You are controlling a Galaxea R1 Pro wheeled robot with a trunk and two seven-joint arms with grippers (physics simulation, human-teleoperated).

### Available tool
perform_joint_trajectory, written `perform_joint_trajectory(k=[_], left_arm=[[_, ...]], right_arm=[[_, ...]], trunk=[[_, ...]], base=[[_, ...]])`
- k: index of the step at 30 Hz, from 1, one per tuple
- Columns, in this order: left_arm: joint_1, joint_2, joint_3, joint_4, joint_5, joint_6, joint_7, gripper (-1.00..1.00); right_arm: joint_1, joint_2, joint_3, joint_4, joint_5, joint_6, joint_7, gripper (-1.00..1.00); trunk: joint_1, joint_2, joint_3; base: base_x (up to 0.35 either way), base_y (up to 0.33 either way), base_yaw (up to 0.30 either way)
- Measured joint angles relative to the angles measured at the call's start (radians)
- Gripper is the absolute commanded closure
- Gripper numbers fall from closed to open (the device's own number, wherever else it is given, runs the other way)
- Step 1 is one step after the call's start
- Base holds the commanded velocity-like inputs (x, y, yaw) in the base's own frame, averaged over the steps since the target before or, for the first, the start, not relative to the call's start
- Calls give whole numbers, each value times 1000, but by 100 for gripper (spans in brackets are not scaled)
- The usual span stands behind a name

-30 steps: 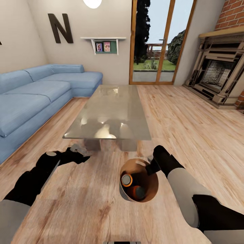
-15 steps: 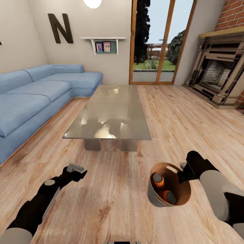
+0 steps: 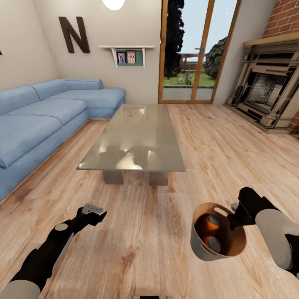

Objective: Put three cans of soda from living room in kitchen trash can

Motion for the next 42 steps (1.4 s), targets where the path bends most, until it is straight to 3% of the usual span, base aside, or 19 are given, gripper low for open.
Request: perform_joint_trajectory(k=[12,20,28,42], left_arm=[[0,-2,-1,9,-1,0,0,-100],[0,-6,-2,10,-2,0,0,-100],[0,-6,-3,10,-3,0,0,-100],[0,-8,-4,10,-7,0,0,-100]], right_arm=[[0,2,56,46,7,-1,-4,100],[-1,-1,63,49,8,-1,-2,100],[-1,-4,61,48,6,-1,2,100],[-1,-4,62,47,10,-2,0,100]], trunk=[[4,-7,-3],[23,-40,-31],[23,-40,-31],[29,-43,-81]], base=[[0,0,0],[0,0,0],[0,0,0],[0,0,0]])
